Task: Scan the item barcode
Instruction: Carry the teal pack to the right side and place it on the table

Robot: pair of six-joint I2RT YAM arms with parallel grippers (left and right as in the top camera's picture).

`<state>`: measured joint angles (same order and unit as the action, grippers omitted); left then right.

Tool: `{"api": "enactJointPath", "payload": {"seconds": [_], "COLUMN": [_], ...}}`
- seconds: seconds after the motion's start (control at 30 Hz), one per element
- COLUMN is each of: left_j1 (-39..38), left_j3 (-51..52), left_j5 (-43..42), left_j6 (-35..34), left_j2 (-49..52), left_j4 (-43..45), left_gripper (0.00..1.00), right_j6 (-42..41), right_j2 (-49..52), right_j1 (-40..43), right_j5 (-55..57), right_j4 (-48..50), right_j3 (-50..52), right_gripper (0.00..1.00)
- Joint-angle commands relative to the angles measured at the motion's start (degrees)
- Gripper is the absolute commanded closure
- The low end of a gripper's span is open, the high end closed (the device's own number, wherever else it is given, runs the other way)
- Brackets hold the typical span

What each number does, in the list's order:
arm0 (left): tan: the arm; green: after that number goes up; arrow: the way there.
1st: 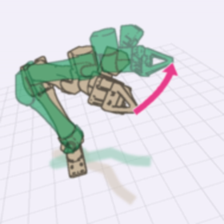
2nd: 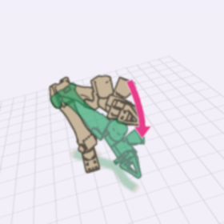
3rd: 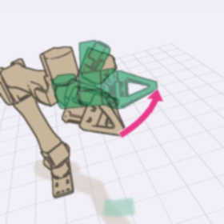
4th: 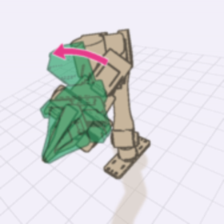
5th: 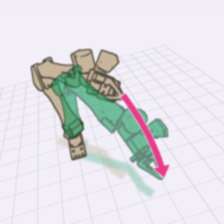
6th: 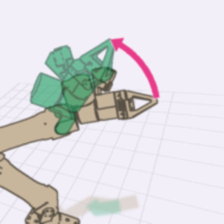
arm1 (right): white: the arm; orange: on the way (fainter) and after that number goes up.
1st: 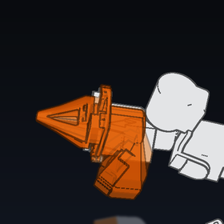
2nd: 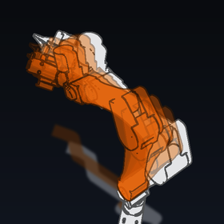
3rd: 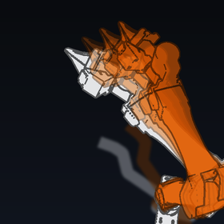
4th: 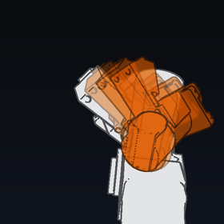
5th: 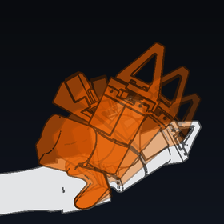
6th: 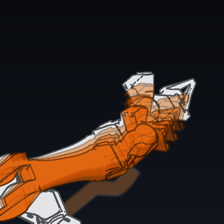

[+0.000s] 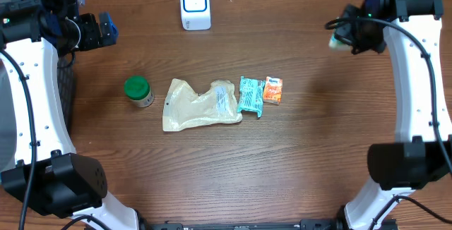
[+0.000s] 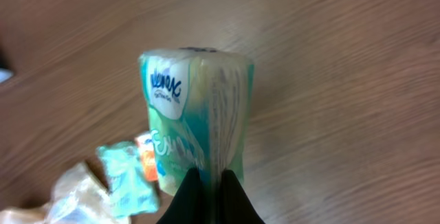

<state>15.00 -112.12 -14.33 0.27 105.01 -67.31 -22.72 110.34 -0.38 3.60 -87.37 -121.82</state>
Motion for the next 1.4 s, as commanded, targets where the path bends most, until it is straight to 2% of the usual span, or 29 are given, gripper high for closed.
{"api": "enactJointPath", "payload": {"seconds": [0.0, 0.17, 0.4, 0.67, 0.87, 0.93, 1.07, 1.17, 1.37], "left_j1": [0.0, 0.0, 0.0, 0.0, 0.0, 0.0, 0.0, 0.0, 0.0], "left_j3": [-0.6, -0.6, -0.6, -0.6, -0.6, -0.6, -0.6, -0.6, -0.6], "left_j5": [-0.3, -0.3, -0.3, -0.3, -0.3, -0.3, -0.3, -0.3, -0.3], "left_j6": [-0.5, -0.5, -0.5, -0.5, -0.5, -0.5, -0.5, -0.5, -0.5], "left_j2": [-0.8, -0.8, -0.8, -0.8, -0.8, -0.8, -0.8, -0.8, -0.8], "left_j4": [0.2, 0.2, 0.2, 0.2, 0.2, 0.2, 0.2, 0.2, 0.2], "left_gripper": [0.00, 0.00, 0.01, 0.00, 0.01, 0.00, 0.00, 0.00, 0.00], "right_j6": [0.6, 0.7, 0.2, -1.5, -1.5, -1.3, -1.0, 0.5, 7.0], "right_j2": [0.5, 0.5, 0.5, 0.6, 0.6, 0.6, 0.5, 0.5, 0.5], "right_j1": [3.8, 7.9, 13.1, 16.9, 16.9, 16.9, 17.2, 17.2, 14.3], "right_j5": [-6.8, -9.4, -10.4, -10.8, -10.8, -10.5, -10.7, -11.1, -17.4], "right_j4": [4.1, 13.1, 24.6, 34.8, 35.1, 34.2, 31.7, 26.7, 16.5], "right_j3": [10.0, 24.9, 35.5, 42.0, 42.0, 41.9, 38.7, 32.7, 24.2], "right_gripper": [0.96, 0.96, 0.96, 0.96, 0.96, 0.89, 0.60, 0.57, 0.56]}}
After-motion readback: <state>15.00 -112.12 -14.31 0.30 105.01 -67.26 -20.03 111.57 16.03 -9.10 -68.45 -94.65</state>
